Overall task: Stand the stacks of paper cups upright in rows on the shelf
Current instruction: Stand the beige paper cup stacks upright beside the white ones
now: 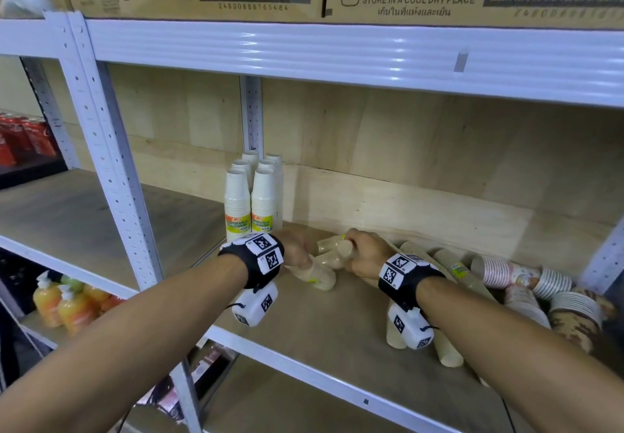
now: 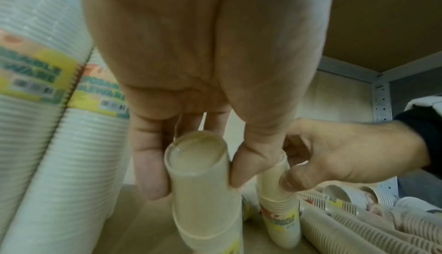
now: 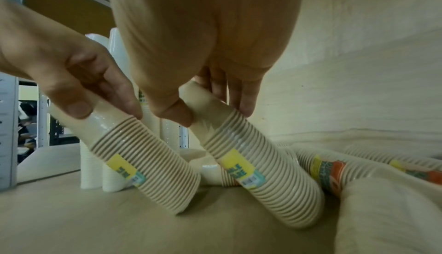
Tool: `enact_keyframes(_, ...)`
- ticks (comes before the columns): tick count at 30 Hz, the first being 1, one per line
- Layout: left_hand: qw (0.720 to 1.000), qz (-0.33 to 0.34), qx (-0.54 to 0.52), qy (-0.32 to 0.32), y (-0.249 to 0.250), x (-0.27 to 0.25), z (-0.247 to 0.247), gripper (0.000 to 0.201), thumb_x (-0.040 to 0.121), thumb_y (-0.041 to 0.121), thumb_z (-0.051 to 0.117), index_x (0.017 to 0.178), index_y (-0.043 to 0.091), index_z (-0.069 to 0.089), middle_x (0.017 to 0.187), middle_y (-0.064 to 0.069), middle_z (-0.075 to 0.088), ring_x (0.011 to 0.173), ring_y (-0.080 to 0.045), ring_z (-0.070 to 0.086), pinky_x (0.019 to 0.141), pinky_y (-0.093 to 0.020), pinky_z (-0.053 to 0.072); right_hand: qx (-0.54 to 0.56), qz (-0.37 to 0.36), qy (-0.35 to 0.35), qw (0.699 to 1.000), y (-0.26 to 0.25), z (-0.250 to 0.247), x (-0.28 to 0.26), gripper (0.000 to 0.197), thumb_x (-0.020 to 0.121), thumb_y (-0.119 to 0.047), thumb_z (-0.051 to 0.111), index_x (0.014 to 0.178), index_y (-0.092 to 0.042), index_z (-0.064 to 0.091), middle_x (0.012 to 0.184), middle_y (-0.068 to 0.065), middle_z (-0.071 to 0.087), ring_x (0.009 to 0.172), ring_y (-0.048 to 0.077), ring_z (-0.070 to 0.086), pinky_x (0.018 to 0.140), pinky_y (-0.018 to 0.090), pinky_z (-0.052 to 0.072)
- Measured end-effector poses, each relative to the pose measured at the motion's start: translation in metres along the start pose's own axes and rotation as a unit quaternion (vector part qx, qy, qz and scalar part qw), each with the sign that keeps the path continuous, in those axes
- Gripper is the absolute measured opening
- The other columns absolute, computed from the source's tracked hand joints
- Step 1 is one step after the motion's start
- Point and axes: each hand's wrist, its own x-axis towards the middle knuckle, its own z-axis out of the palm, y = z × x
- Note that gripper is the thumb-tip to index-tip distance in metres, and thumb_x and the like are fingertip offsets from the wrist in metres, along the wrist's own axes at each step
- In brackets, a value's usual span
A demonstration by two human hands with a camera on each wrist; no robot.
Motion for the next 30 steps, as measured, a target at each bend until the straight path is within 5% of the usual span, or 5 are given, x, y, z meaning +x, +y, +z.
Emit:
enact_keyframes(6, 0.998, 0.037, -0.035, 0.03, 0.019, 0.009, -0.024, 0.032, 0.083, 0.015, 0.071, 0.112, 0.002, 0.07, 0.101, -0.006, 0.063, 0.086, -0.017, 0.056, 0.078, -0.032, 0.053, 0.056, 0.026, 0.035, 0.997, 0.0, -0.017, 0.001, 0.046, 0.075, -0.02, 0.071, 0.116, -0.022, 0.051, 0.102, 0.0, 0.056, 0.092, 0.023, 0.056, 0.072, 0.026, 0.044)
enact_keyframes(14, 0.994, 0.076, -0.056, 0.059, 0.039, 0.023, -0.018, 0.033, 0.078, 0.014, 0.075, 0.11, 0.014, 0.069, 0.112, -0.006, 0.065, 0.1, -0.022, 0.064, 0.078, -0.029, 0.053, 0.082, 0.026, 0.027, 0.996, 0.004, -0.021, -0.002, 0.044, 0.078, -0.015, 0.069, 0.118, -0.02, 0.054, 0.101, -0.002, 0.054, 0.087, 0.018, 0.054, 0.051, 0.017, 0.034)
enact_keyframes(19, 0.992, 0.085, -0.066, 0.063, 0.041, 0.028, -0.019, 0.037, 0.081, 0.017, 0.074, 0.117, 0.018, 0.064, 0.118, -0.002, 0.06, 0.106, -0.022, 0.06, 0.081, -0.03, 0.051, 0.079, 0.029, 0.031, 0.996, 0.006, -0.025, 0.002, 0.042, 0.08, -0.023, 0.07, 0.121, -0.023, 0.058, 0.11, 0.001, 0.063, 0.094, 0.021, 0.06, 0.074, 0.025, 0.046)
enact_keyframes(24, 0.992, 0.098, -0.061, 0.056, 0.038, 0.033, -0.022, 0.038, 0.084, 0.013, 0.07, 0.121, 0.018, 0.064, 0.12, -0.004, 0.061, 0.11, -0.021, 0.059, 0.085, -0.028, 0.051, 0.053, 0.04, 0.037, 0.997, 0.001, -0.03, 0.008, 0.042, 0.08, -0.038, 0.069, 0.118, -0.022, 0.062, 0.099, 0.0, 0.059, 0.095, 0.022, 0.061, 0.074, 0.026, 0.042)
enact_keyframes(30, 0.991, 0.082, -0.07, 0.078, 0.036, 0.04, -0.02, 0.032, 0.081, 0.023, 0.073, 0.112, 0.016, 0.07, 0.112, -0.004, 0.066, 0.1, -0.021, 0.063, 0.086, -0.033, 0.055, 0.023, 0.03, 0.013, 0.999, -0.005, -0.032, 0.012, 0.031, 0.081, -0.028, 0.067, 0.111, -0.019, 0.07, 0.108, 0.007, 0.068, 0.099, 0.025, 0.063, 0.077, 0.027, 0.048)
